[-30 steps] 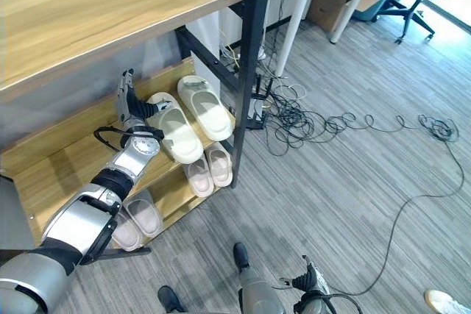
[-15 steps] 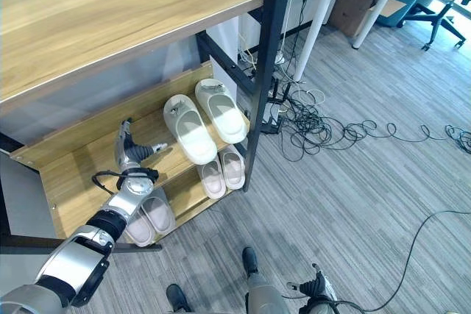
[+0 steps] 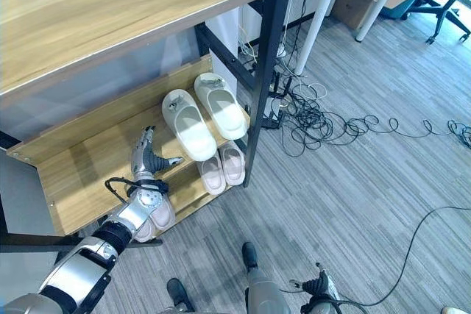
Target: Arrange the slippers neatly on the shoe rack.
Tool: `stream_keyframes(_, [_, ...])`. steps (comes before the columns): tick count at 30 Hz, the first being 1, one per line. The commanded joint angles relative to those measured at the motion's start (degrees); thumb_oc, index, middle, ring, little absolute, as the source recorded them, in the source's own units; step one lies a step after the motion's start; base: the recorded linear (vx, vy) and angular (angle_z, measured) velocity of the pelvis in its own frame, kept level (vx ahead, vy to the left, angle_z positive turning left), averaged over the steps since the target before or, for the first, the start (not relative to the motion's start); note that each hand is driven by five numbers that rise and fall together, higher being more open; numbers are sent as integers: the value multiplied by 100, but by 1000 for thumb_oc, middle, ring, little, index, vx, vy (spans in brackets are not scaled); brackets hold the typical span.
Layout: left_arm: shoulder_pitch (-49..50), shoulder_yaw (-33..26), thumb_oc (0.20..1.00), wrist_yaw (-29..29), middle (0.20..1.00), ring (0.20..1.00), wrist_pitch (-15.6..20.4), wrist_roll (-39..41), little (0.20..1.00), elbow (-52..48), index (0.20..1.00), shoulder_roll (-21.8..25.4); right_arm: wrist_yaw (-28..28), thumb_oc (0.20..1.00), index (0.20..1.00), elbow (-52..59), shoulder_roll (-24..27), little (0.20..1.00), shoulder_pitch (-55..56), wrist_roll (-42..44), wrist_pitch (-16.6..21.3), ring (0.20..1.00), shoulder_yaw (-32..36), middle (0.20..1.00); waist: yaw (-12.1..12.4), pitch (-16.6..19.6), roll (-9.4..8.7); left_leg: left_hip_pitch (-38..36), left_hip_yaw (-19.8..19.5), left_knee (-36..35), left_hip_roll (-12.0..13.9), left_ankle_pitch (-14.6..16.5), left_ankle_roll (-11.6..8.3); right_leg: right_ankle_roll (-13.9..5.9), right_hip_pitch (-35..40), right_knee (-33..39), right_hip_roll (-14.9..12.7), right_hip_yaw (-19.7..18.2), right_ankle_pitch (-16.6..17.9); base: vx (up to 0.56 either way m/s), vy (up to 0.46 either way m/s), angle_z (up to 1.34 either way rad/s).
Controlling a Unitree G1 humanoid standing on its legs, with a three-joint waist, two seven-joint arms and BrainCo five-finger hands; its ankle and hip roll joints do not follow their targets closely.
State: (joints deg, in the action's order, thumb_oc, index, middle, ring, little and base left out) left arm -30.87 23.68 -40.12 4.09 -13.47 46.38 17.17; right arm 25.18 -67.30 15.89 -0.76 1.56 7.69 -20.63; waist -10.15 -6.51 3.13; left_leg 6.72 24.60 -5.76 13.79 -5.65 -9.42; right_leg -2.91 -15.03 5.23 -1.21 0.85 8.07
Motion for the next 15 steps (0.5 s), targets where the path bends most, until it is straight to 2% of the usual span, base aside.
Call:
stream_keyframes(1, [-834, 96, 1000, 29, 1000, 1000, 59, -187, 1000, 169, 1000, -114, 130, 1000, 1000, -124, 259, 1000, -534, 106, -2, 1000, 233, 1000, -35, -260, 517, -98, -316, 76, 383, -379, -137, -330, -351, -1018, -112, 174, -1080, 0, 0, 0])
stream_keyframes(15, [-1090, 403, 1000, 109, 1000, 1000, 6, -356, 1000, 339, 1000, -366, 121, 1000, 1000, -91, 221, 1000, -595, 198, 8, 1000, 208, 1000, -80, -250, 514, -64, -326, 76, 447, -434, -157, -308, -387, -1047, -71, 177, -1101, 0, 0, 0])
